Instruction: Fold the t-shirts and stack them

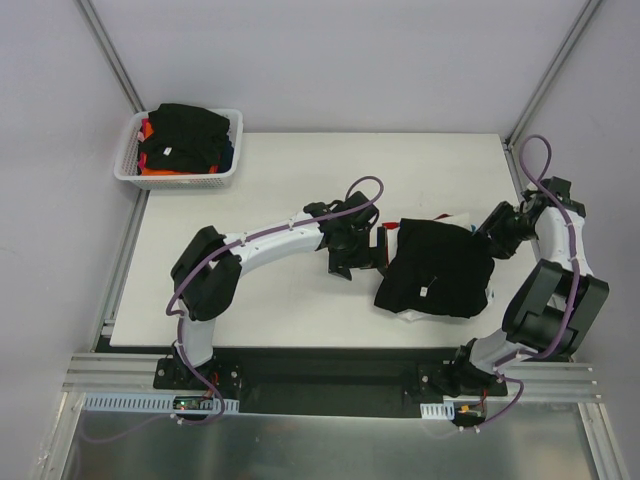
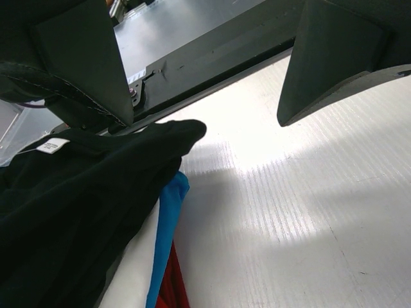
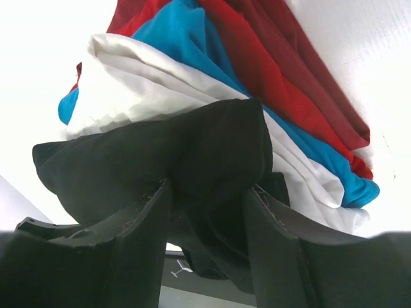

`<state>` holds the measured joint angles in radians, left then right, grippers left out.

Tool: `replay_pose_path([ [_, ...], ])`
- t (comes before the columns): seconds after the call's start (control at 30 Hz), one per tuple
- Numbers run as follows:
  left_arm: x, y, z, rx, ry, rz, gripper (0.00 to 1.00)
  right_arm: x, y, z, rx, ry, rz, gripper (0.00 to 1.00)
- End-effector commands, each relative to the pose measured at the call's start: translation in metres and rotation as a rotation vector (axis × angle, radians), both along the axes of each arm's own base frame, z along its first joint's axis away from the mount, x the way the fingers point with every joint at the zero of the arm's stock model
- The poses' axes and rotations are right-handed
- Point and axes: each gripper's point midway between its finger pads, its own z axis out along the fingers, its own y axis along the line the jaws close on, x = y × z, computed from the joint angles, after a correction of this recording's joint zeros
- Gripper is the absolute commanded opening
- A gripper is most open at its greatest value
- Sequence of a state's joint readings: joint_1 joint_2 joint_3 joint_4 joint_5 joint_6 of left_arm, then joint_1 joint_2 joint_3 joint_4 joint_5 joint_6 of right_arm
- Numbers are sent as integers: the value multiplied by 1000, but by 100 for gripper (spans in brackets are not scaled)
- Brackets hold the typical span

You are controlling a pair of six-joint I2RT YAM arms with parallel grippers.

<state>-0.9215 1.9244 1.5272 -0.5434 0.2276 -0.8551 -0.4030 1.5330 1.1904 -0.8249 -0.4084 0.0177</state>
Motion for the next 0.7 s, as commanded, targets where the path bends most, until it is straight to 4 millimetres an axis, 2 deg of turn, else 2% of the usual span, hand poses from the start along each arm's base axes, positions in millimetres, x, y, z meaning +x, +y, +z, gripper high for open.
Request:
replay_pose_path([
  [0.0, 0, -5, 6, -19, 6, -10, 95, -3, 1, 13, -21, -21, 14, 52],
  [0.13, 2, -11, 9, -32, 7, -20, 95, -14, -2, 45, -89, -65, -9, 54],
  [0.27, 4, -16, 12, -47, 5, -31, 95, -30, -14, 60, -198, -68, -41, 54],
  [0.47, 1, -11, 11, -38, 5, -38, 94, -49, -20, 57, -260, -33, -66, 54],
  [0.57, -1, -7, 8, -29, 5, -38, 94, -58, -31, 47, -318, 21, -103, 56],
  [0.67, -4, -2, 5, -19, 11, -39, 94, -61, -28, 28, -294, 59, -102, 57],
])
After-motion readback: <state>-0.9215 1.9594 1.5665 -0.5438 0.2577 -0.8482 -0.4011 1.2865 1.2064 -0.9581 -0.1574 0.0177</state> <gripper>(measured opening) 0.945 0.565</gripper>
